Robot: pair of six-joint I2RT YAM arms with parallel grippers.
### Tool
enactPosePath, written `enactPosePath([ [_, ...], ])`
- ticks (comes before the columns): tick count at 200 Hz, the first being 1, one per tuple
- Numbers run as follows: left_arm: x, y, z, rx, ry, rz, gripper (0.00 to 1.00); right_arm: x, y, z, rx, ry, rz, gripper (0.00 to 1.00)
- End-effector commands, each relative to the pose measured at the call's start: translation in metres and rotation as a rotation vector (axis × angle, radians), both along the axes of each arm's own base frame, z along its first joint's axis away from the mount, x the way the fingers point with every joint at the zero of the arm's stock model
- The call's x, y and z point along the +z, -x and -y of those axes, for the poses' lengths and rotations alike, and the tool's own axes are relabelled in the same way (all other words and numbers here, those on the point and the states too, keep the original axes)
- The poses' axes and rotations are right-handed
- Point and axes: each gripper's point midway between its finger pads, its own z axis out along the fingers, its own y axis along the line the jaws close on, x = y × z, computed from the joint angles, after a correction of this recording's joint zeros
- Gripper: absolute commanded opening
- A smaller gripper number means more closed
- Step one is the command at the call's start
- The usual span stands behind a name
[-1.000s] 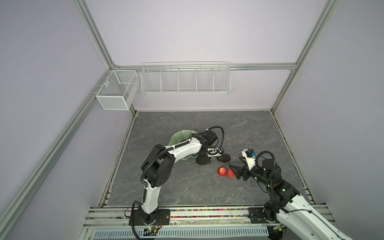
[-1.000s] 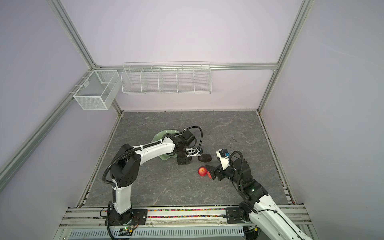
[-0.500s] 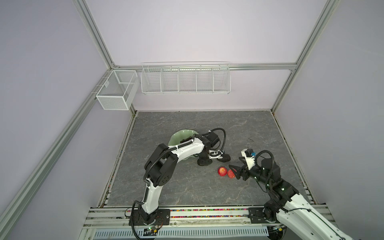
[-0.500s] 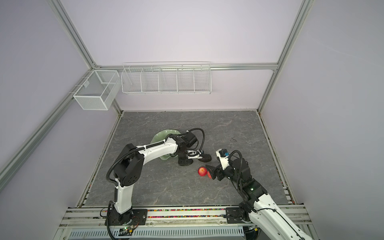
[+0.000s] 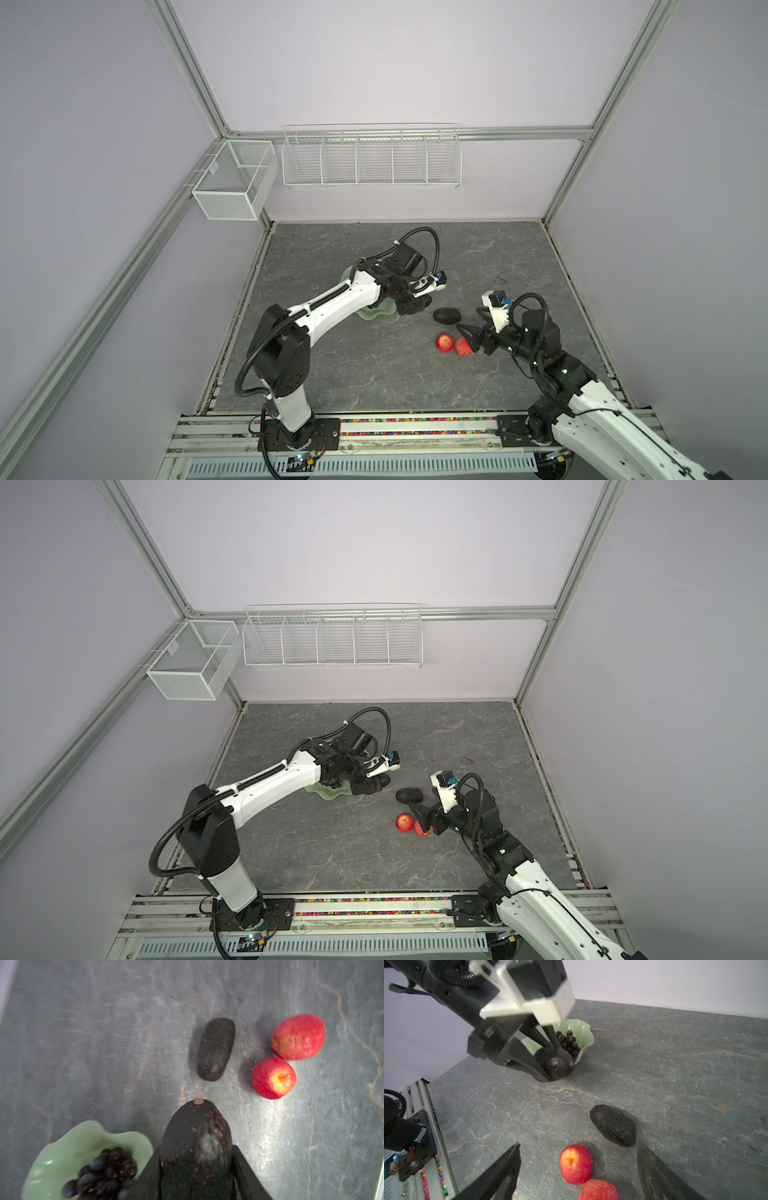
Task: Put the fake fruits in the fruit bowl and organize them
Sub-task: 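Lift the avocado and place it into the bowl with the left gripper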
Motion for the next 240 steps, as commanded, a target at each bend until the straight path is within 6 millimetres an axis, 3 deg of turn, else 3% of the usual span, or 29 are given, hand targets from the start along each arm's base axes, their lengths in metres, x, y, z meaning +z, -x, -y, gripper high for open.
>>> enactPosePath([
  [1, 0.014, -0.032, -0.022, 0.201, 0.074, 0.073, 0.24, 0.042, -0.013, -0.017, 0.046, -0.073, 0.064, 0.88],
  [24, 0.019, -0.064, -0.066, 0.444, 0.047, 0.191, 0.25, 0.048, -0.025, -0.043, 0.140, -0.102, 0.044, 0.88],
  [55, -0.016, -0.095, -0.129, 0.745, -0.055, 0.104, 0.24, 0.027, -0.028, -0.069, 0.260, -0.109, 0.060, 0.88],
  [76, -0.031, -0.102, -0.150, 0.858, -0.062, 0.067, 0.24, 0.020, -0.021, -0.074, 0.300, -0.125, 0.069, 0.88],
  [100, -0.036, -0.107, -0.159, 0.927, -0.019, 0.036, 0.24, 0.012, -0.021, -0.068, 0.266, -0.093, 0.082, 0.88],
  [134, -0.059, -0.110, -0.172, 1.000, -0.111, -0.001, 0.26, 0.007, -0.018, -0.068, 0.275, -0.077, 0.069, 0.88],
  [165, -0.065, -0.109, -0.179, 1.038, -0.097, -0.011, 0.28, 0.003, -0.016, -0.067, 0.277, -0.077, 0.060, 0.88],
  [217, -0.060, -0.109, -0.180, 1.042, -0.078, -0.004, 0.48, 0.004, -0.012, -0.070, 0.299, -0.082, 0.060, 0.88],
  [240, -0.059, -0.108, -0.180, 1.043, -0.079, -0.004, 0.52, 0.003, -0.011, -0.072, 0.312, -0.078, 0.059, 0.88],
])
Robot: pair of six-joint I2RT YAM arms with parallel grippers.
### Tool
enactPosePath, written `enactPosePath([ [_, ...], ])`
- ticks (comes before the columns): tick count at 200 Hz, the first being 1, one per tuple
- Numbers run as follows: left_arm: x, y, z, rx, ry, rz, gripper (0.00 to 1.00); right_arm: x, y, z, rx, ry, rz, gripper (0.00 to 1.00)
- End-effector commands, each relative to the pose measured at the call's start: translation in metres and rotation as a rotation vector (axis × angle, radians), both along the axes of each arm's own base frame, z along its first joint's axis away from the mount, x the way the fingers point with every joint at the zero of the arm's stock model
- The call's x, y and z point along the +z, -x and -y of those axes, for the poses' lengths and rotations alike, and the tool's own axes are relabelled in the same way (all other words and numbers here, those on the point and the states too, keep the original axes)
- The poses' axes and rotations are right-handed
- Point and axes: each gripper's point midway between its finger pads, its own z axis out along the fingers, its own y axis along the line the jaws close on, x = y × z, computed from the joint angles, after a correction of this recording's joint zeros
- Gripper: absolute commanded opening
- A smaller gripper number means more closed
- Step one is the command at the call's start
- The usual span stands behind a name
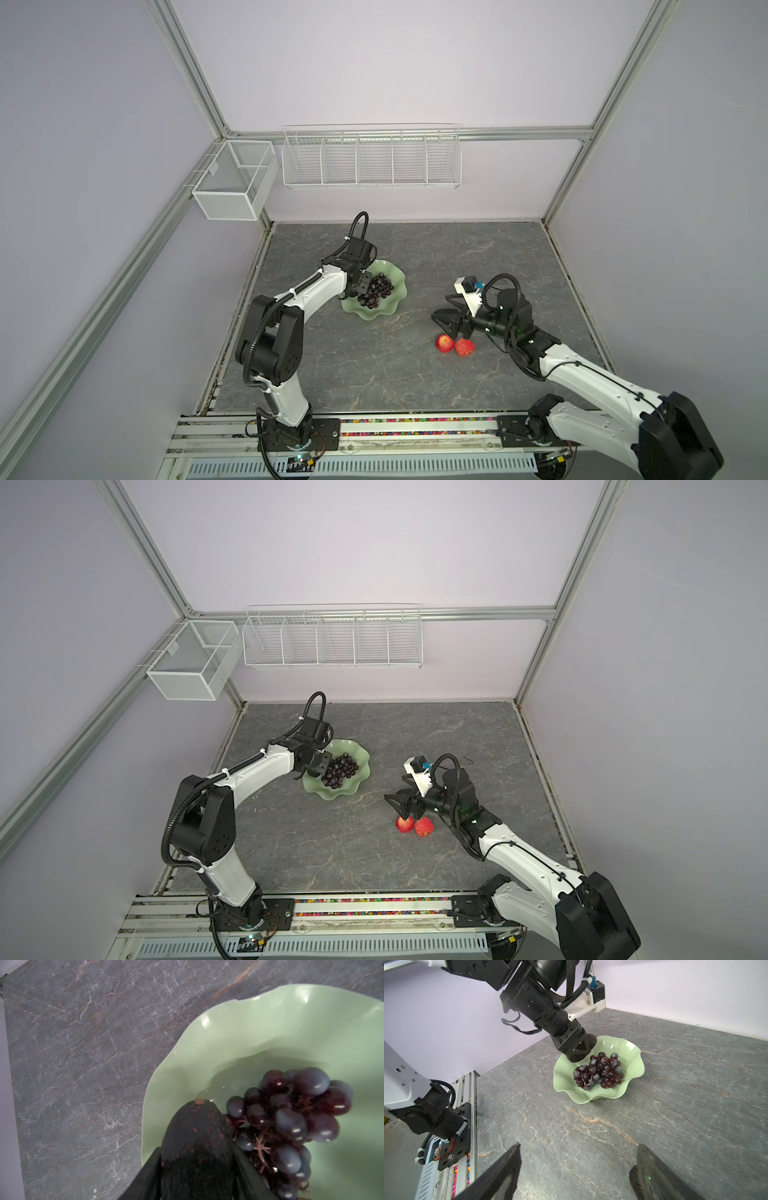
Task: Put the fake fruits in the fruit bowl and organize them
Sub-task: 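Lift the avocado and place it into the bowl with the left gripper, then reach the left gripper to the second avocado and grasp it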
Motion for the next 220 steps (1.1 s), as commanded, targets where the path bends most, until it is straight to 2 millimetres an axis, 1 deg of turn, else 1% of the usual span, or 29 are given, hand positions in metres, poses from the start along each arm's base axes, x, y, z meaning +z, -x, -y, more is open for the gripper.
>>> enactPosePath([
  [1, 0.008, 0.002, -0.004, 0.024, 0.011, 0.018, 0.52, 0.003, 0.007, -0.004, 0.039, -0.005, 0.035, 0.88],
  [39, 0.012, 0.004, -0.004, 0.021, 0.021, 0.023, 0.61, 0.004, 0.008, -0.005, 0.044, -0.002, 0.039, 0.88],
  [53, 0.014, 0.005, -0.002, 0.016, 0.027, 0.027, 0.62, 0.004, 0.008, -0.004, 0.044, -0.001, 0.039, 0.88],
  [76, 0.028, 0.006, 0.005, -0.013, 0.070, 0.057, 0.62, 0.004, 0.008, -0.003, 0.032, 0.003, 0.041, 0.88],
  [89, 0.042, 0.010, 0.015, -0.058, 0.097, 0.083, 0.63, 0.005, 0.005, 0.002, 0.004, 0.006, 0.041, 0.88],
  [98, 0.049, 0.018, 0.031, -0.144, 0.127, 0.091, 0.63, 0.005, -0.001, 0.009, -0.046, 0.002, 0.027, 0.89],
  [106, 0.055, 0.027, 0.051, -0.231, 0.167, 0.095, 0.63, 0.004, -0.006, 0.017, -0.082, -0.001, 0.010, 0.88],
  [117, 0.062, 0.043, 0.084, -0.357, 0.211, 0.107, 0.63, 0.004, -0.012, 0.029, -0.133, -0.012, -0.015, 0.88],
  [128, 0.060, 0.063, 0.118, -0.495, 0.226, 0.117, 0.64, 0.001, -0.021, 0.046, -0.210, -0.018, -0.057, 0.88],
  [144, 0.055, 0.088, 0.161, -0.671, 0.236, 0.140, 0.66, 0.000, -0.024, 0.065, -0.269, -0.041, -0.091, 0.88],
  [164, 0.048, 0.111, 0.203, -0.851, 0.273, 0.159, 0.66, -0.004, -0.025, 0.082, -0.331, -0.040, -0.113, 0.88],
  [175, 0.046, 0.120, 0.220, -0.935, 0.299, 0.182, 0.67, -0.006, -0.027, 0.088, -0.363, -0.043, -0.117, 0.88],
  [190, 0.045, 0.126, 0.233, -1.037, 0.317, 0.221, 0.68, -0.009, -0.028, 0.091, -0.369, -0.049, -0.125, 0.89],
  [203, 0.042, 0.129, 0.240, -1.116, 0.315, 0.241, 0.69, -0.009, -0.029, 0.092, -0.374, -0.051, -0.126, 0.89],
  [220, 0.034, 0.134, 0.247, -1.196, 0.309, 0.224, 0.70, -0.011, -0.030, 0.094, -0.381, -0.052, -0.127, 0.89],
])
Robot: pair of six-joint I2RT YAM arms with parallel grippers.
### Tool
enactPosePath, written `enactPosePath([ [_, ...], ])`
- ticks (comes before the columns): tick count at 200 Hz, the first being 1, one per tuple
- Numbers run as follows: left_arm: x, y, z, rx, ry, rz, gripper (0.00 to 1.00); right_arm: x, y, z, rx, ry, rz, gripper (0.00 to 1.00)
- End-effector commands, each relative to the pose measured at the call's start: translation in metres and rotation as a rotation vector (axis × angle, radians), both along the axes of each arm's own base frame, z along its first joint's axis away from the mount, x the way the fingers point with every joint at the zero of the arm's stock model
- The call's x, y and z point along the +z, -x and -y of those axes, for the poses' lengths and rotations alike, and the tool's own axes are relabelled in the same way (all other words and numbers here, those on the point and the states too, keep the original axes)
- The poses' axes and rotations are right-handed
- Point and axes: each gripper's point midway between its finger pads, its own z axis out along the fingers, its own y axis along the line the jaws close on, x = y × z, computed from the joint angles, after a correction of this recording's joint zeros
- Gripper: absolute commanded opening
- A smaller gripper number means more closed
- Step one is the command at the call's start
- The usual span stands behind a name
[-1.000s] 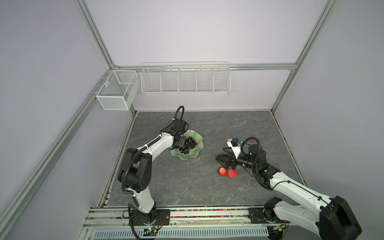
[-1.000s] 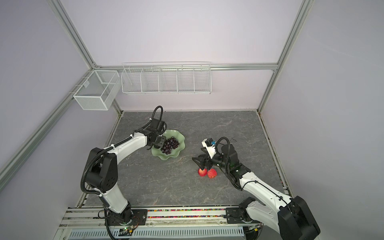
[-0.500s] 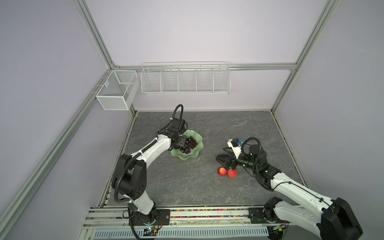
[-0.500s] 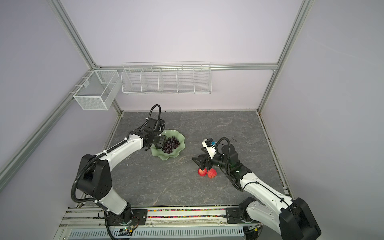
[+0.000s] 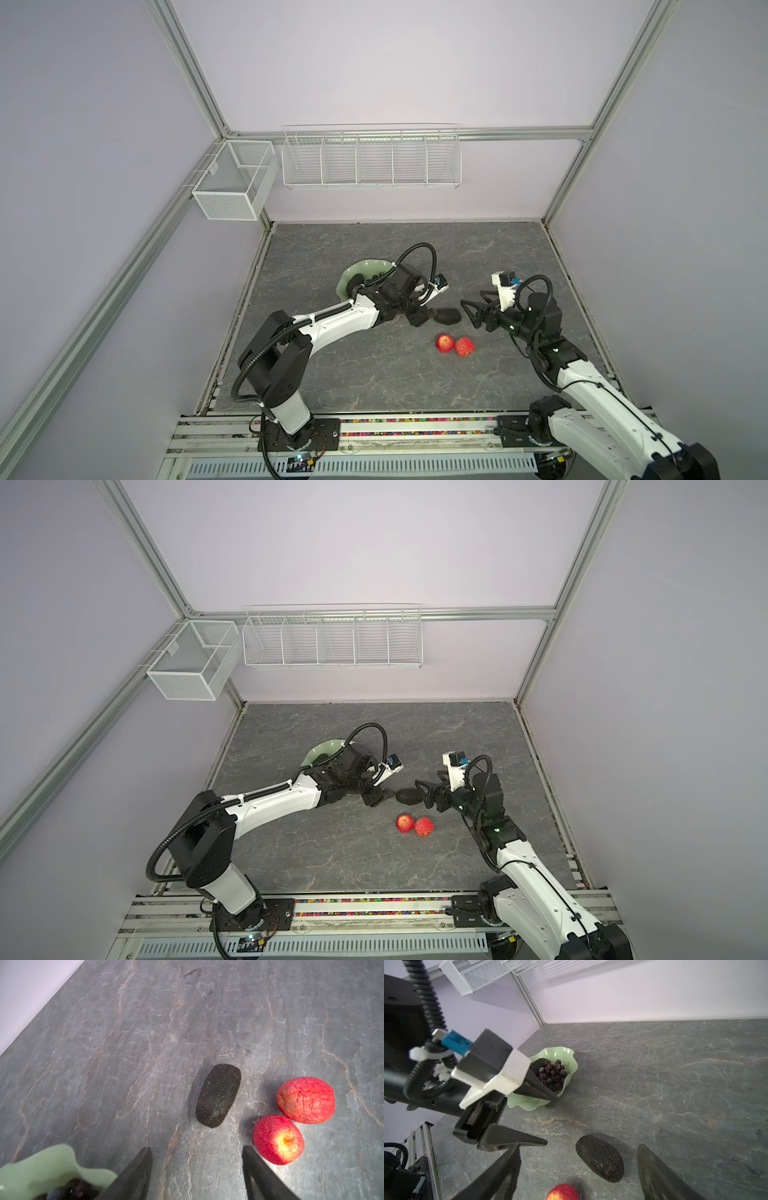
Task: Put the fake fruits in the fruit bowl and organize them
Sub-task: 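Reach the left gripper to the second avocado and grasp it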
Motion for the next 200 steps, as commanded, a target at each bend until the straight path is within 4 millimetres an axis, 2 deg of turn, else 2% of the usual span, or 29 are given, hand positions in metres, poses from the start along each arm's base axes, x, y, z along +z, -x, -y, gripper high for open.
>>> enactPosePath([
  [1, 0.007, 0.006, 0.021, -0.193, 0.052, 0.079, 0.70, -0.009, 0.001, 0.004, -0.019, -0.009, -0.034, 0.89],
  [39, -0.009, 0.013, 0.029, -0.278, 0.027, 0.043, 0.70, -0.014, 0.008, 0.005, -0.010, -0.005, -0.058, 0.89],
  [72, -0.018, 0.016, 0.039, -0.313, 0.047, 0.004, 0.70, -0.032, 0.026, 0.007, 0.014, 0.019, -0.096, 0.88],
  [92, -0.023, 0.015, 0.044, -0.318, 0.062, -0.007, 0.70, -0.025, 0.029, 0.010, 0.009, 0.018, -0.060, 0.88],
  [106, -0.027, 0.007, 0.049, -0.296, 0.060, 0.001, 0.70, -0.020, 0.029, 0.011, 0.005, 0.017, -0.038, 0.89],
  [163, -0.035, -0.006, 0.063, -0.261, 0.080, 0.004, 0.70, -0.018, 0.029, 0.010, 0.010, 0.015, -0.023, 0.88],
  [200, -0.046, -0.006, 0.071, -0.273, 0.077, -0.038, 0.69, -0.017, 0.030, 0.010, 0.010, 0.014, -0.017, 0.88],
])
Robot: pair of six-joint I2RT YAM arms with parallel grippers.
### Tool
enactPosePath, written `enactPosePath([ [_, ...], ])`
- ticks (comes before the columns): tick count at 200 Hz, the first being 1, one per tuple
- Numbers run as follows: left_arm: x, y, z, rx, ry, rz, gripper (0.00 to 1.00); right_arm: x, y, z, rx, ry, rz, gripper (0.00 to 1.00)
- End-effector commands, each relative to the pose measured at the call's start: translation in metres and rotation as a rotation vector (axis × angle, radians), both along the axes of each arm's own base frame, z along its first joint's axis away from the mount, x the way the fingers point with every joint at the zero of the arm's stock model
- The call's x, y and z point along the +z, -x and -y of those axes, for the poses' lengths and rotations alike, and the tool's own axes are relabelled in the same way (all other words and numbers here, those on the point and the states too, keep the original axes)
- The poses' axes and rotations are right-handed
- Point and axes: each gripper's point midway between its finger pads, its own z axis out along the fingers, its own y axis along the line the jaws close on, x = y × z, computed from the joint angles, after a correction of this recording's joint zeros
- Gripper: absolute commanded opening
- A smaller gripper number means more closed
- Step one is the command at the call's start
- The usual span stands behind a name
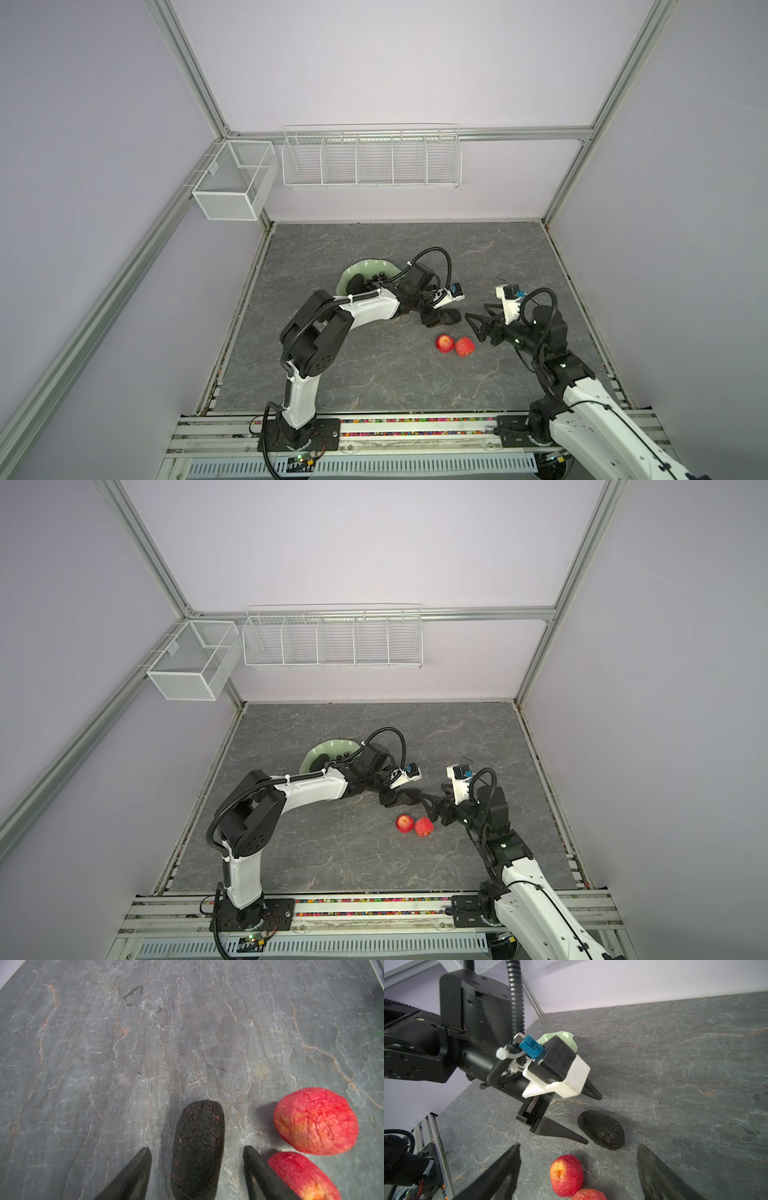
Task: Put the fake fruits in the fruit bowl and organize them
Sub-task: 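Reach the left gripper to the second avocado and grasp it, then carry the second avocado into the bowl with the left gripper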
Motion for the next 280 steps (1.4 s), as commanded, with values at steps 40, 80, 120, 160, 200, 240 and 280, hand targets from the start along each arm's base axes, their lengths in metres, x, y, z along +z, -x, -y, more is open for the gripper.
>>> enactPosePath([
  [40, -0.021, 0.007, 0.016, -0.046, 0.001, -0.083, 0.68, 0.001, 0.002, 0.001, 0.007, 0.006, 0.026, 0.89],
  [80, -0.031, -0.002, 0.020, 0.001, -0.002, -0.064, 0.63, -0.001, 0.000, -0.001, 0.013, 0.006, 0.019, 0.89],
  [120, -0.025, -0.006, 0.021, 0.026, 0.021, -0.046, 0.51, 0.000, 0.000, 0.000, 0.010, 0.007, 0.021, 0.89],
  [160, -0.012, -0.011, 0.017, 0.058, 0.047, -0.034, 0.35, 0.000, 0.000, -0.001, 0.015, 0.004, 0.021, 0.89],
  [200, 0.025, -0.023, 0.010, 0.121, 0.146, 0.000, 0.30, 0.000, 0.001, -0.001, 0.015, 0.006, 0.029, 0.89],
  [240, 0.078, -0.061, -0.032, 0.360, 0.239, 0.027, 0.28, 0.007, 0.007, -0.008, 0.070, -0.023, 0.073, 0.88],
  [280, 0.098, -0.089, -0.110, 0.709, 0.195, 0.029, 0.27, 0.012, 0.014, -0.031, 0.188, -0.048, 0.089, 0.88],
])
